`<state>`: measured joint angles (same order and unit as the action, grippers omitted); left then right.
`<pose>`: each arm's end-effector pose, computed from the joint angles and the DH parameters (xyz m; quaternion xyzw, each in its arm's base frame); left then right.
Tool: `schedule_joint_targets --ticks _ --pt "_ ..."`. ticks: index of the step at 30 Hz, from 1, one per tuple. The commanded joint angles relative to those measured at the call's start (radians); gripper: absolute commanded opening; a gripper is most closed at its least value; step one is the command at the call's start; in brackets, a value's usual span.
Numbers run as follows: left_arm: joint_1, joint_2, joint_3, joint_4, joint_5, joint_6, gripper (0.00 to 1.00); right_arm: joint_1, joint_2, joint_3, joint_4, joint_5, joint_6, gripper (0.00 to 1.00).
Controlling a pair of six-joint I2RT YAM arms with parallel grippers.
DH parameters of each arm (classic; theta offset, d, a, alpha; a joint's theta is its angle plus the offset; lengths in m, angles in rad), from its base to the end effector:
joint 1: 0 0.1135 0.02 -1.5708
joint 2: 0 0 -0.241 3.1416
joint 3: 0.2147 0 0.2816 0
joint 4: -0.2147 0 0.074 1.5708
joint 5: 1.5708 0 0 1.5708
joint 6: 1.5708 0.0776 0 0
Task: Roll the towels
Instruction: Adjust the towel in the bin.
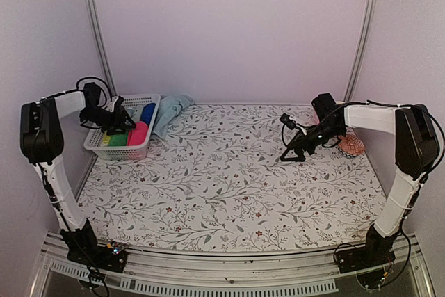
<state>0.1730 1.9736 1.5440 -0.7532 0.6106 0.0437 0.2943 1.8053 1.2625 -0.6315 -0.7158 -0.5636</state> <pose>0.4427 0.0322 0.1478 -0.0026 0.9377 -0.2733 0.2147 0.3621 0.1630 0.1349 -0.4447 0.8064 0.3156 0.2289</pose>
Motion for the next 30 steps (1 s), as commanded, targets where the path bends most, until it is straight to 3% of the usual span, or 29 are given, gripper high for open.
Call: schedule_joint_targets --ticks 1,4,6,17,23,30 --pt "-0.019 -0.069 0.012 0.063 -0.06 -0.042 0.61 0.003 -0.03 0.009 -0.012 -0.015 -0.009 0.99" --pt "-0.038 -0.05 0.031 0.104 -0.052 -0.061 0.36 0.003 -0.03 0.01 -0.012 -0.014 -0.009 0.99" --pt "-0.053 -0.019 0.064 0.098 -0.052 -0.066 0.25 0.003 -0.029 0.008 -0.013 -0.012 -0.009 0.99" --pt "-0.075 0.141 0.037 0.129 -0.133 -0.1 0.09 0.003 -0.025 0.009 -0.013 0.0 -0.011 0.99" --pt "-0.073 0.139 -0.027 0.177 -0.196 -0.112 0.1 0.004 -0.022 0.01 -0.012 0.002 -0.011 0.99" --pt "-0.084 0.036 -0.035 0.202 -0.256 -0.136 0.46 0.003 -0.025 0.009 -0.011 0.009 -0.012 0.99"
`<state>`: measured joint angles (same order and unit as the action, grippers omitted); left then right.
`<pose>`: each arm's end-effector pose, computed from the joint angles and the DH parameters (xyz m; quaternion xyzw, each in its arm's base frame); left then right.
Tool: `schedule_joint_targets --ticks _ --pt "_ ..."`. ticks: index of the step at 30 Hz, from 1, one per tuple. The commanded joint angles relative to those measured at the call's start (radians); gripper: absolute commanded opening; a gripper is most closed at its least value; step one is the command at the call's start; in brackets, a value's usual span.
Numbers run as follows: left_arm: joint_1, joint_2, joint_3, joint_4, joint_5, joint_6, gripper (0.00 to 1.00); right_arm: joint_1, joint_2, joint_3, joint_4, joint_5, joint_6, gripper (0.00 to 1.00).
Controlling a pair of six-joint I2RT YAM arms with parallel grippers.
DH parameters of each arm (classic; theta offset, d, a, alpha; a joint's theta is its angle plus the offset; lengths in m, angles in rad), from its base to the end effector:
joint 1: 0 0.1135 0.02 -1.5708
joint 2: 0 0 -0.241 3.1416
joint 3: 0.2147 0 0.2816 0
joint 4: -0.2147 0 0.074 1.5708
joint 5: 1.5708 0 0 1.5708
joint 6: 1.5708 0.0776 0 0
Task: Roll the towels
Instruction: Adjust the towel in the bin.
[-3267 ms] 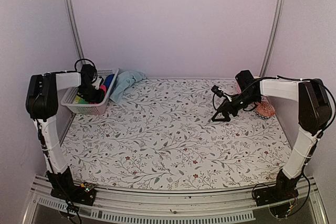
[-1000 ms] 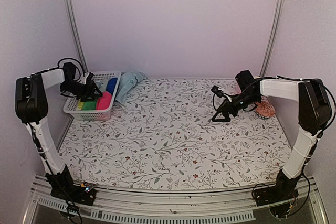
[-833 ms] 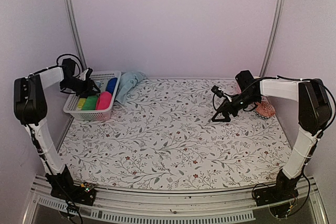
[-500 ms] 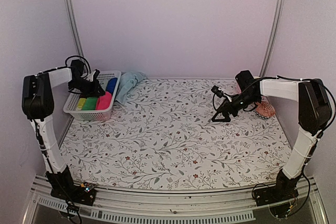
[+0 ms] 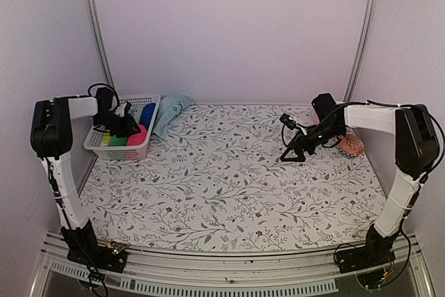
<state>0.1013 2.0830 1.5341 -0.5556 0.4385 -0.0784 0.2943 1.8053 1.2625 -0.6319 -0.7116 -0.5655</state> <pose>0.4699 0.0146 0.1023 -0.0352 0.9503 -0.2090 0.2279 0.3622 0.1627 0.1347 -0.4453 0.8069 0.3135 0.2289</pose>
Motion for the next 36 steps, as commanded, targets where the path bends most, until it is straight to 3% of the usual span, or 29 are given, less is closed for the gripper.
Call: schedule_joint_targets --ticks 1,7,16,27,30,36 --pt "-0.019 -0.098 -0.031 0.008 -0.095 -0.014 0.49 0.004 -0.026 0.009 -0.012 0.004 -0.01 0.99" --pt "-0.069 -0.259 -0.139 0.056 -0.089 -0.038 0.5 0.003 -0.027 0.008 -0.012 0.008 -0.013 0.99" --pt "-0.085 -0.279 -0.304 0.118 -0.063 -0.06 0.0 0.003 -0.033 0.008 -0.01 0.011 -0.012 0.99" --pt "-0.084 -0.199 -0.323 0.067 -0.185 -0.028 0.01 0.003 -0.032 0.007 -0.009 0.014 -0.011 0.99" --pt "-0.089 -0.241 -0.316 0.085 -0.197 -0.037 0.22 0.003 -0.037 0.005 -0.007 0.019 -0.014 0.99" --pt "-0.109 -0.359 -0.248 0.073 -0.282 -0.044 0.43 0.003 -0.031 0.005 -0.007 0.021 -0.013 0.99"
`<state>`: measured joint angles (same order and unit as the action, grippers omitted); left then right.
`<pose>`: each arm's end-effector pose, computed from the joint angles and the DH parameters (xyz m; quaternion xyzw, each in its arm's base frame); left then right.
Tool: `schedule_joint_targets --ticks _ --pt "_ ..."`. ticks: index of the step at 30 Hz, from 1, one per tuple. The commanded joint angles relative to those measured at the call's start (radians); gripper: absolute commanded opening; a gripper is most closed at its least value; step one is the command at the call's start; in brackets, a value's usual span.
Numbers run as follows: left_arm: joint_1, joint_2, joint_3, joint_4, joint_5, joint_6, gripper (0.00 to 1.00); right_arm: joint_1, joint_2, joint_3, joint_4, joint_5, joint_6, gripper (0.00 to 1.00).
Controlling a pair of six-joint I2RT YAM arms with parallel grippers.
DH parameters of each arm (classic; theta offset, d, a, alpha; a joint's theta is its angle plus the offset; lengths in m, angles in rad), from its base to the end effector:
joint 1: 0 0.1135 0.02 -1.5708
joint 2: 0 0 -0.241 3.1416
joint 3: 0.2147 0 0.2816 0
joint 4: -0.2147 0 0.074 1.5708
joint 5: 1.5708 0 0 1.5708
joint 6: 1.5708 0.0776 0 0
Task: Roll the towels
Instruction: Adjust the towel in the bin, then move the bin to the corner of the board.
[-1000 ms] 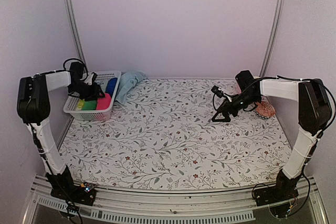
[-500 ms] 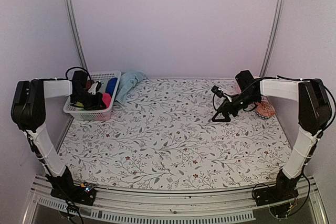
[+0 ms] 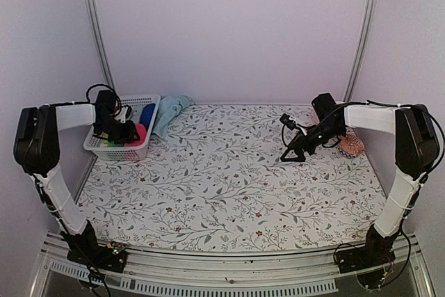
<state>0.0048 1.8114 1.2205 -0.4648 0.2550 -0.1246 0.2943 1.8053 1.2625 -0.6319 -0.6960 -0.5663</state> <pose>0.4129 -0.0176 0.1144 -0.0297 0.9593 -0.1379 0.2448 0.3627 0.1619 0.1339 -0.4454 0.8097 0.3062 0.2286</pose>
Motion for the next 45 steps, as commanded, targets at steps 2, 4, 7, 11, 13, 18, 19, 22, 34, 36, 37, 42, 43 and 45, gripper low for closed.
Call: schedule_joint_targets --ticks 2,4,7,11,13,18,19,22,34,36,37,42,43,45 --pt "-0.031 -0.114 0.091 -0.022 -0.117 0.005 0.51 0.003 -0.03 0.005 -0.007 0.008 -0.014 0.99" --pt "-0.063 -0.123 0.122 -0.032 -0.133 0.011 0.61 0.003 -0.029 0.005 -0.008 0.01 -0.014 0.99" --pt "-0.125 -0.102 0.183 -0.06 -0.157 0.018 0.77 0.003 -0.027 0.005 -0.006 0.018 -0.017 0.99" --pt "-0.22 -0.024 0.266 -0.081 -0.224 0.022 0.97 0.003 -0.022 0.002 -0.003 0.034 -0.019 0.99" --pt "-0.247 0.031 0.313 -0.096 -0.269 0.028 0.97 0.004 -0.02 0.002 0.0 0.04 -0.02 0.99" --pt "-0.29 0.193 0.412 -0.121 -0.449 0.069 0.97 0.003 -0.023 0.0 0.0 0.043 -0.021 0.99" --pt "-0.293 0.221 0.422 -0.122 -0.501 0.075 0.97 0.003 -0.023 0.001 0.0 0.043 -0.023 0.99" --pt "-0.294 0.271 0.435 -0.121 -0.647 0.091 0.97 0.004 -0.028 -0.001 0.0 0.041 -0.026 0.99" --pt "-0.138 0.201 0.273 -0.037 -0.606 0.041 0.97 0.003 -0.024 -0.002 0.001 0.038 -0.026 0.99" --pt "-0.113 0.175 0.241 -0.019 -0.585 0.033 0.97 0.003 -0.026 -0.002 0.0 0.039 -0.026 0.99" --pt "-0.106 0.167 0.225 -0.006 -0.58 0.034 0.97 0.004 -0.027 -0.002 0.001 0.038 -0.025 0.99" --pt "-0.102 0.113 0.203 0.014 -0.577 0.044 0.97 0.003 -0.033 -0.004 0.007 0.042 -0.022 0.99" --pt "-0.105 0.107 0.2 0.015 -0.566 0.044 0.97 0.004 -0.032 -0.005 0.009 0.045 -0.02 0.99" --pt "-0.117 0.089 0.198 0.022 -0.554 0.048 0.97 0.004 -0.034 -0.006 0.012 0.049 -0.018 0.99"
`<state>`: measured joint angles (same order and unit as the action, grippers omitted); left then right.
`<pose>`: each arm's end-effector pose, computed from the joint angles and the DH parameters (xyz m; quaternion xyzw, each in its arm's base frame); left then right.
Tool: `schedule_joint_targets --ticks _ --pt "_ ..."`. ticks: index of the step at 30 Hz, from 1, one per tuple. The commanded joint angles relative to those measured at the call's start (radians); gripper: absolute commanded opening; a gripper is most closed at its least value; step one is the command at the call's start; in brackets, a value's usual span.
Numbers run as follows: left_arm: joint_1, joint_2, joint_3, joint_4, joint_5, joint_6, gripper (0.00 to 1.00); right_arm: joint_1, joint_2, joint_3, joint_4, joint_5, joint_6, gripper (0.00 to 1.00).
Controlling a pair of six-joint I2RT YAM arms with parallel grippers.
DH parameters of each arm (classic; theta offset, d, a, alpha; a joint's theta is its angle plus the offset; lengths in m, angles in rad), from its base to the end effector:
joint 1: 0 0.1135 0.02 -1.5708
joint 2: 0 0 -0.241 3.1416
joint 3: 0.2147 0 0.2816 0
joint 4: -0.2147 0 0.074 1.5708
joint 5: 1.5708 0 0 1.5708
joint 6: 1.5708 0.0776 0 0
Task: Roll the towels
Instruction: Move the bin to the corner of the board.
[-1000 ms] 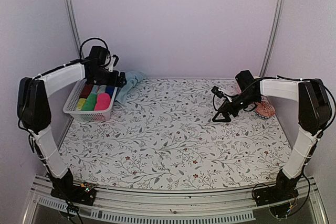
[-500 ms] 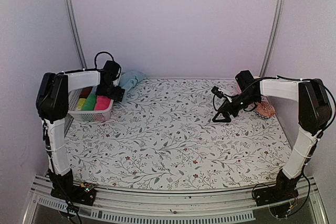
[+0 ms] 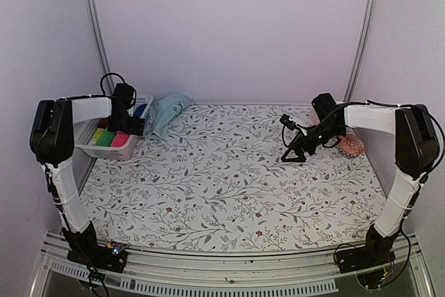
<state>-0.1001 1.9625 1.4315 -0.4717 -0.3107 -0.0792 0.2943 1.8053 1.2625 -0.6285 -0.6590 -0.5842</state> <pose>0.4593 -0.0223 0.1240 -0.0334 0.9488 0.1231 0.2891 0.3644 0.1601 0.1325 -0.4525 0.8121 0.2867 0.2316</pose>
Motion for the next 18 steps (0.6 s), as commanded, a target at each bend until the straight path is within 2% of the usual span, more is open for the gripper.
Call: schedule_joint_targets --ticks 1,11,18 --pt "-0.022 -0.072 -0.016 0.032 0.012 0.007 0.97 0.004 -0.034 -0.006 0.011 0.015 0.001 0.99" --pt "-0.139 -0.209 -0.006 0.078 0.004 0.031 0.97 0.003 -0.053 -0.016 0.048 0.065 0.018 0.99" --pt "-0.218 -0.194 0.02 0.153 0.064 0.051 0.97 0.003 -0.068 -0.024 0.063 0.09 0.02 0.99"
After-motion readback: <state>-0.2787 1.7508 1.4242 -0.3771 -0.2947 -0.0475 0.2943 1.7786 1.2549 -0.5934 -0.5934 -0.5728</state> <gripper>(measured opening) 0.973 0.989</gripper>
